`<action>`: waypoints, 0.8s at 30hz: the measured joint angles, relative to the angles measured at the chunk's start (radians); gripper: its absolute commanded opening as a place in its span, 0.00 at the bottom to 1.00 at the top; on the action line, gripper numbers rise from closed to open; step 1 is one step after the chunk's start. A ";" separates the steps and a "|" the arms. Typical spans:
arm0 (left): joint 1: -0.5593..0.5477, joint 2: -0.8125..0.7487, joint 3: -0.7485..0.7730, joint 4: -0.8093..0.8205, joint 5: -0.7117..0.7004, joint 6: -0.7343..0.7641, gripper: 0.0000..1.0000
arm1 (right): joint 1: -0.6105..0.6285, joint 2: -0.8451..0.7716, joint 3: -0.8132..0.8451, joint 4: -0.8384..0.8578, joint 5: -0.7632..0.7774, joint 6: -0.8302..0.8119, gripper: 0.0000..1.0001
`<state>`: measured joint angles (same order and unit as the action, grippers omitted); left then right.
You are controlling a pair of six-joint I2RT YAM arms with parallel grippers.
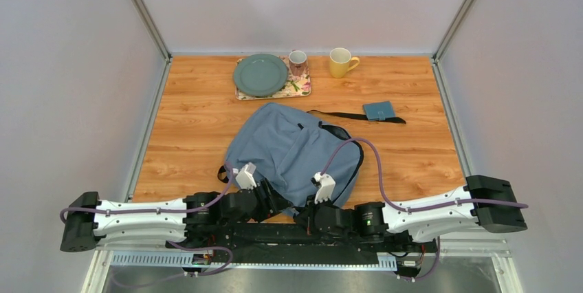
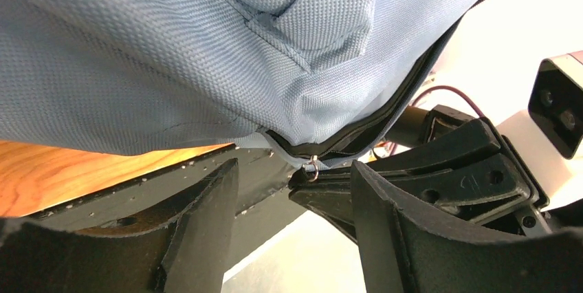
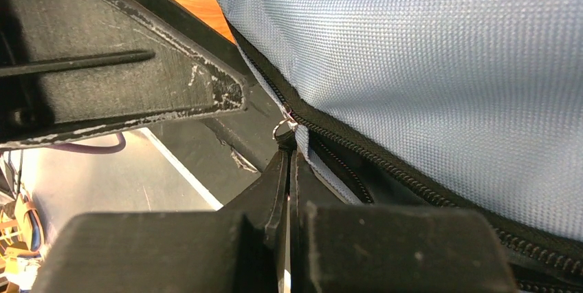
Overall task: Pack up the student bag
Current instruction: Zip the student bag at the center of the board.
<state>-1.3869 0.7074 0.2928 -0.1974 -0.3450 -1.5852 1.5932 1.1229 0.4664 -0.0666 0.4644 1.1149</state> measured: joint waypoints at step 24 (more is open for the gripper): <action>0.000 0.073 -0.053 0.119 -0.040 -0.135 0.00 | 0.043 0.002 0.000 -0.004 0.063 0.023 0.00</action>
<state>-1.3869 0.7803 0.2401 -0.0780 -0.3847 -1.7199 1.6363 1.1252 0.4664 -0.0708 0.5270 1.1381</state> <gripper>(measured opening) 0.034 0.007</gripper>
